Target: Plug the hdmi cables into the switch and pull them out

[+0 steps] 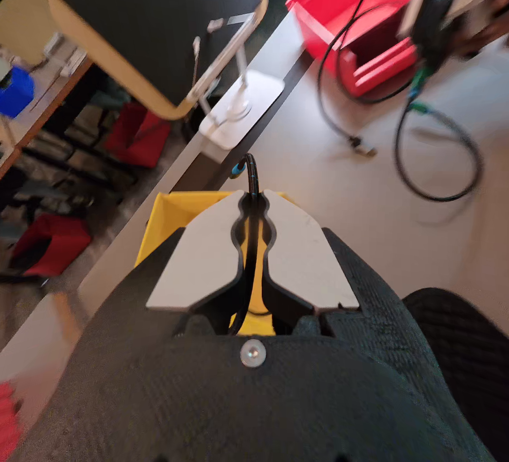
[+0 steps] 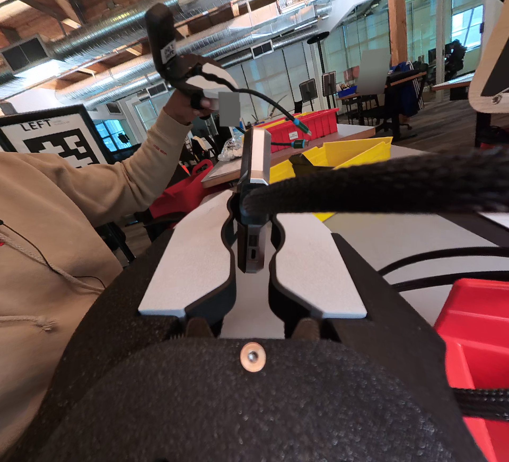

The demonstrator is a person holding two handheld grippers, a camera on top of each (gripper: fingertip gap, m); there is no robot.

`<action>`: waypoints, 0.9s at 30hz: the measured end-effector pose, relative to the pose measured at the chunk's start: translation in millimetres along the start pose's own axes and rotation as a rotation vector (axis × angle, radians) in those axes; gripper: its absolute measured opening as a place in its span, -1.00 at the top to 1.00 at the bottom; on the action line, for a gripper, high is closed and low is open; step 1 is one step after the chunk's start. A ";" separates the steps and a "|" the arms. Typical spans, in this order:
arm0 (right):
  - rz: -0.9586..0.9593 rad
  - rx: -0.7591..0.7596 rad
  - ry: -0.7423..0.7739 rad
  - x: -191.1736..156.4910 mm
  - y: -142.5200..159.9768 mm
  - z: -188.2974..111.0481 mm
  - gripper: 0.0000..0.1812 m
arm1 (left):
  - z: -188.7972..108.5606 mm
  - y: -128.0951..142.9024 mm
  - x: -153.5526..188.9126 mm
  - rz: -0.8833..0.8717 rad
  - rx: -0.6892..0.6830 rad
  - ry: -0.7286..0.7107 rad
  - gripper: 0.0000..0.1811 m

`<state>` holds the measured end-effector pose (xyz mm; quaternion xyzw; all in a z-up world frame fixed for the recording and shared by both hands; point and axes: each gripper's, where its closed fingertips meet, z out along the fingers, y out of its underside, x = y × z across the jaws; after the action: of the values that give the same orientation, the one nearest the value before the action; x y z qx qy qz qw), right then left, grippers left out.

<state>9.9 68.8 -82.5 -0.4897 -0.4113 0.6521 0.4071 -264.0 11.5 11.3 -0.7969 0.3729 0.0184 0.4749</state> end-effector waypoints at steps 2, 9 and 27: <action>-0.001 0.020 -0.014 -2.8 -5.6 -4.6 0.75 | -13.1 -27.0 24.3 -0.027 0.109 0.097 0.92; 0.005 -0.015 -0.142 -27.0 -13.2 -31.3 0.76 | -1.5 -54.6 109.3 -0.346 0.349 0.548 0.92; 0.021 -0.102 -0.242 -43.0 1.1 -52.2 0.76 | 141.7 106.3 125.8 -0.582 -0.010 0.339 0.92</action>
<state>68.7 35.5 -80.0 -0.4318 -0.4849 0.6889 0.3223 -192.3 19.4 -193.7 -0.8640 0.2034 -0.2488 0.3876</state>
